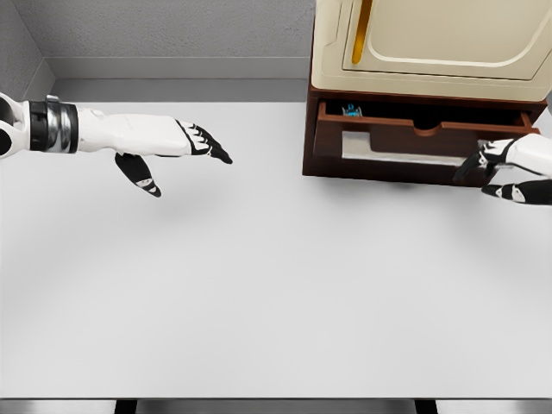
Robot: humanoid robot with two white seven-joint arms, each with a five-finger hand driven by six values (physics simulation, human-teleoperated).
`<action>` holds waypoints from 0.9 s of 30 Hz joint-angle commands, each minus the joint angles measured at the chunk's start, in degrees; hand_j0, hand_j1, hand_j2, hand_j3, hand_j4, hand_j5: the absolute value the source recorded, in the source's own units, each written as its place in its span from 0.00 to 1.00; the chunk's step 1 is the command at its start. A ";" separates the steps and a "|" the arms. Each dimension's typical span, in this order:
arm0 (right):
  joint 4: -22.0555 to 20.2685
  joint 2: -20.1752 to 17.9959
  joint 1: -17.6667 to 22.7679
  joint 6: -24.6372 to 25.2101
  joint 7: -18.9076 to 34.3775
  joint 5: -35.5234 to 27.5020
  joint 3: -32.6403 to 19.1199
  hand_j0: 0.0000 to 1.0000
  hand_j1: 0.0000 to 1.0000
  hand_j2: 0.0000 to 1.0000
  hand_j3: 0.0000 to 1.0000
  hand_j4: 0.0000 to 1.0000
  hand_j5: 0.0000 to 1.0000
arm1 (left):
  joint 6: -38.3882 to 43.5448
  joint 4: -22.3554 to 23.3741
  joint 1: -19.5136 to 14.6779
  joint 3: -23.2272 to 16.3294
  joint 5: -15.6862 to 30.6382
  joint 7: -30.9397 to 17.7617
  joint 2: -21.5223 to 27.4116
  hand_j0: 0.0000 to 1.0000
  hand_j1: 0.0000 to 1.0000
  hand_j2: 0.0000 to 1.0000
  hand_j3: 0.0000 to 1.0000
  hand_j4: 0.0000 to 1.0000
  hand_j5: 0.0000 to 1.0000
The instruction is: Put the switch into the drawer with left arm, and close the drawer with right arm
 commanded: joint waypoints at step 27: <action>5.21 2.81 -6.16 -2.04 0.54 9.33 8.11 0.67 0.67 0.67 0.67 0.67 0.67 | 0.14 2.09 0.18 -0.13 0.24 0.02 0.05 1.00 1.00 1.00 1.00 1.00 1.00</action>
